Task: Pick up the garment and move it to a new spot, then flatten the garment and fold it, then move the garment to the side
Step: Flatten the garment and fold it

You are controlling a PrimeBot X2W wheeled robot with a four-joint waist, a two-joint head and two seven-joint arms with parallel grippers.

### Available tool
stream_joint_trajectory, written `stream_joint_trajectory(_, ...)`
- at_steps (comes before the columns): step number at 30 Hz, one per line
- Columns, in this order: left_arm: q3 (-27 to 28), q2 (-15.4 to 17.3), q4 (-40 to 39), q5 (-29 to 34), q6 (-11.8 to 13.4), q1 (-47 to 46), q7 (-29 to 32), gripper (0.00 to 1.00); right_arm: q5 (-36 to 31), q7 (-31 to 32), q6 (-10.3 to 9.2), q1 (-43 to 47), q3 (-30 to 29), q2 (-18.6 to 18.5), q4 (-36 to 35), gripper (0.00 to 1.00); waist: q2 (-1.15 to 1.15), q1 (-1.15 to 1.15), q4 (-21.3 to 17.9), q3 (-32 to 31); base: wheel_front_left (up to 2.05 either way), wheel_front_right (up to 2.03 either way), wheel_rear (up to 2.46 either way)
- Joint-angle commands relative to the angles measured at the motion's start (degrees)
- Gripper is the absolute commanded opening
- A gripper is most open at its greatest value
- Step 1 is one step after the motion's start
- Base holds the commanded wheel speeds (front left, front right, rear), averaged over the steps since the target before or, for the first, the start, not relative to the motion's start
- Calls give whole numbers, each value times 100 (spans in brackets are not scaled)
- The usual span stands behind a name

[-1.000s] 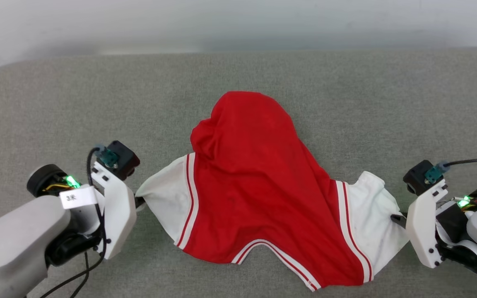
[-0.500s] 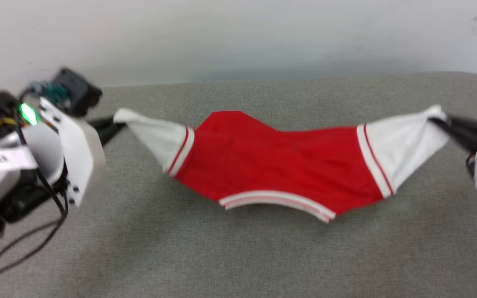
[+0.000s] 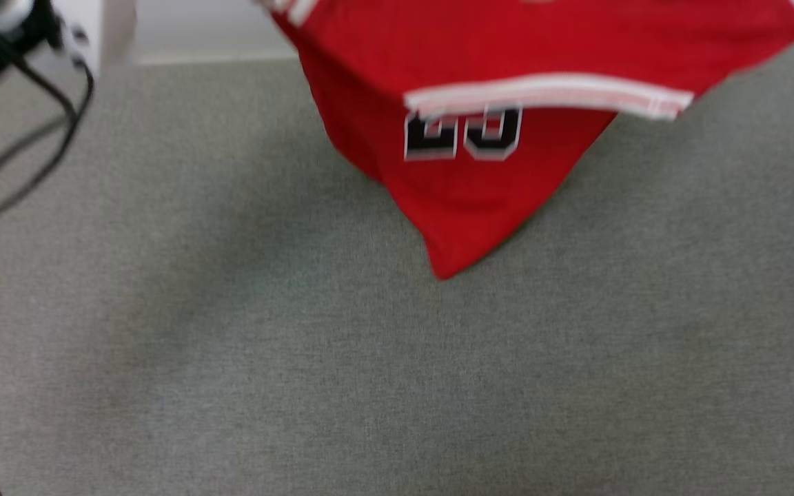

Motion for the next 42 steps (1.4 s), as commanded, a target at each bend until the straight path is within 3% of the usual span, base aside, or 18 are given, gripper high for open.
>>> stream_joint_trajectory(1, 77, -95, 168, 89, -34, -296, -16, 0, -198, 36, -4, -309, -107, 160, 200, 0, 0, -1, -7, 389, 0, 0, 0)
stream_joint_trajectory(10, 239, -786, 1509, 399, -279, -1809, -222, 0, -1406, -114, -4, -2038, -590, 918, 1350, 0, 0, -1, -3, 985, 0, 0, 0)
stream_joint_trajectory(19, 88, -1095, 2348, 367, -376, -2323, -648, 0, -1967, -420, -4, -2792, -641, 1420, 2089, 0, 0, -1, 33, 1115, 0, 0, 0)
stream_joint_trajectory(25, -247, -996, 2558, 119, -383, -1589, -1095, 0, -1893, -887, -4, -2059, -351, 1749, 2478, 0, 0, -1, 0, 1017, 0, 0, 0)
stream_joint_trajectory(35, -745, -807, 2550, -471, -341, 988, -2208, 0, -1226, -1843, -4, 124, 385, 2009, 2923, 0, 0, -1, 9, 319, 0, 0, 0)
stream_joint_trajectory(42, -1046, -416, 1978, -742, 144, 2877, -2702, 0, -634, -2187, -4, 1722, 894, 1636, 2629, 0, 0, -1, -65, -278, 0, 0, 0)
